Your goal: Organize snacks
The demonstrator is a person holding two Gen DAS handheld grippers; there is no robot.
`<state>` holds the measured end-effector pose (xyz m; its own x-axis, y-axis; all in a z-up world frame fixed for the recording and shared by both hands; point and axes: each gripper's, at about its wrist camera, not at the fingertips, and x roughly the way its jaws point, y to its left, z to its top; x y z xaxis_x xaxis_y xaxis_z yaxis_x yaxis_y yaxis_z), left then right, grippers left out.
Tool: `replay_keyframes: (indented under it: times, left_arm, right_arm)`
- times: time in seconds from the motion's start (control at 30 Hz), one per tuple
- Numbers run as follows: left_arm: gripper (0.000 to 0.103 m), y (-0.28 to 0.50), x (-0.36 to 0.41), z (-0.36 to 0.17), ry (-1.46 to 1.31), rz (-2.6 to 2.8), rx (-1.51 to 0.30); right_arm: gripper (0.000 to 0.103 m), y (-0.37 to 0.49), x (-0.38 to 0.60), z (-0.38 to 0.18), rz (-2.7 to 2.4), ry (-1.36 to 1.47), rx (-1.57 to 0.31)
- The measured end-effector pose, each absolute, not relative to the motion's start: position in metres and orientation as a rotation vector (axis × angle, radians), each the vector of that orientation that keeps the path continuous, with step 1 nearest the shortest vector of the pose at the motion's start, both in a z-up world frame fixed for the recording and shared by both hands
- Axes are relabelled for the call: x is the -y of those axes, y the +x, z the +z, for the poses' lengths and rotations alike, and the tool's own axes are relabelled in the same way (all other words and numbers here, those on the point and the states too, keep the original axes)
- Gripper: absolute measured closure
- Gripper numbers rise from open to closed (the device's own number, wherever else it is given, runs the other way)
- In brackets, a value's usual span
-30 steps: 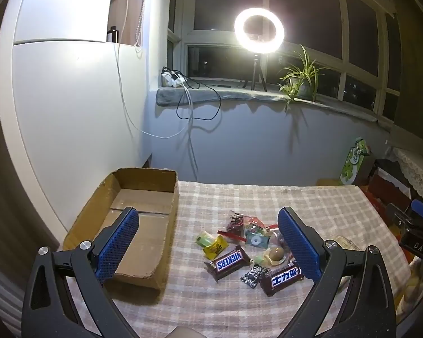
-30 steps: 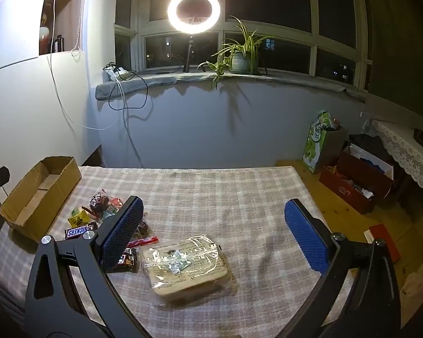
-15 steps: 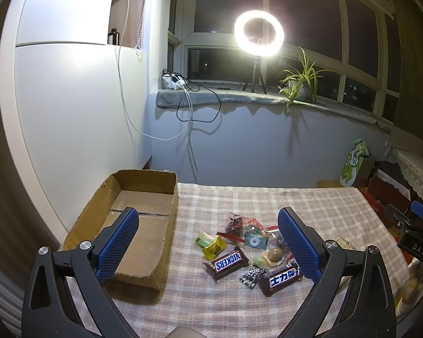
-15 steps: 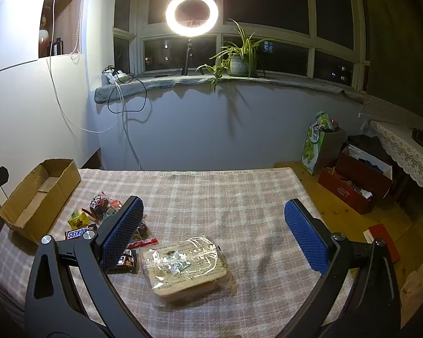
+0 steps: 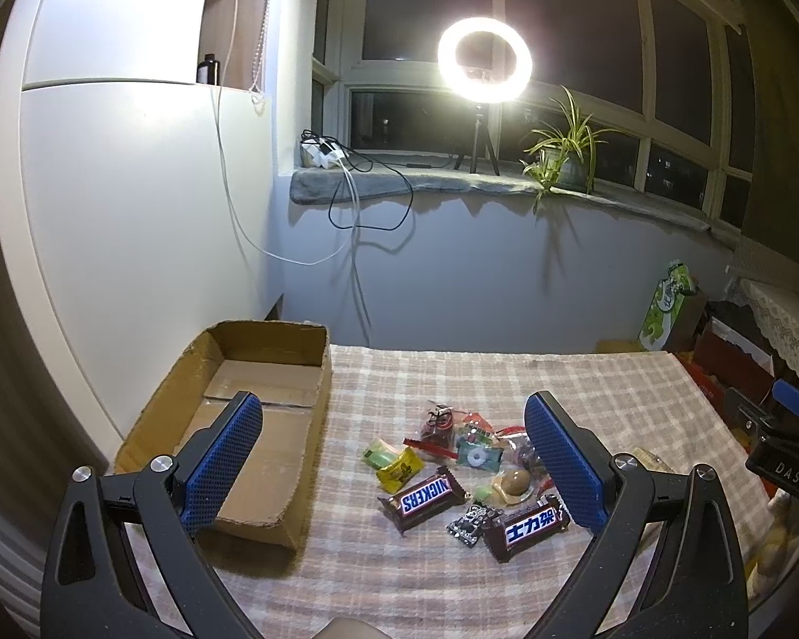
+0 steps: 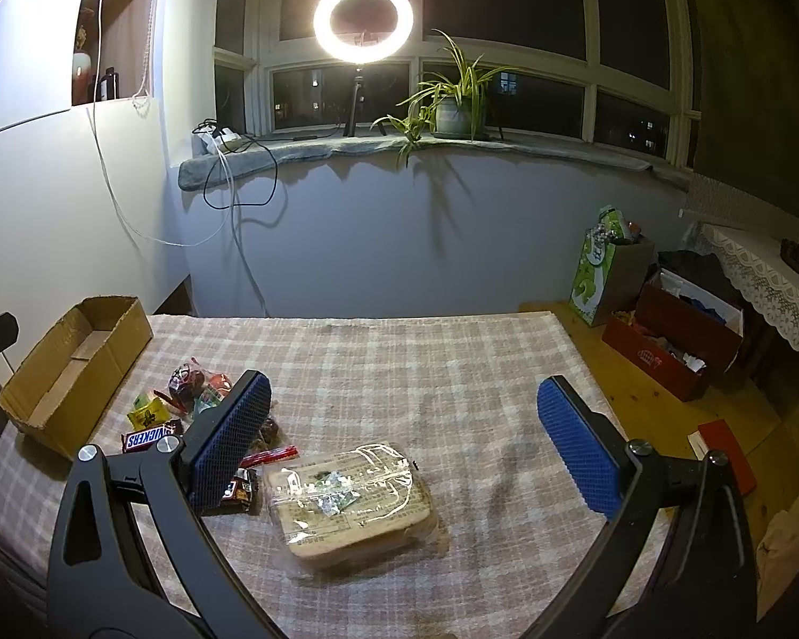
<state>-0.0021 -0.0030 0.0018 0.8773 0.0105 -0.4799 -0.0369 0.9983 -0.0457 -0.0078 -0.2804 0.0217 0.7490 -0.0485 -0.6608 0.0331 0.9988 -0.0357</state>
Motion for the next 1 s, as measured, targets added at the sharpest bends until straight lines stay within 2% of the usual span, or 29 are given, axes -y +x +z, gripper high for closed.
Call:
replay_keyframes:
  times: [1.0]
  left_arm:
    - [0.004, -0.0017, 0.0039, 0.0007, -0.054, 0.025, -0.501]
  right_arm:
    - [0.001, -0.0067, 0.2754, 0.0176, -0.042, -0.026, -0.732]
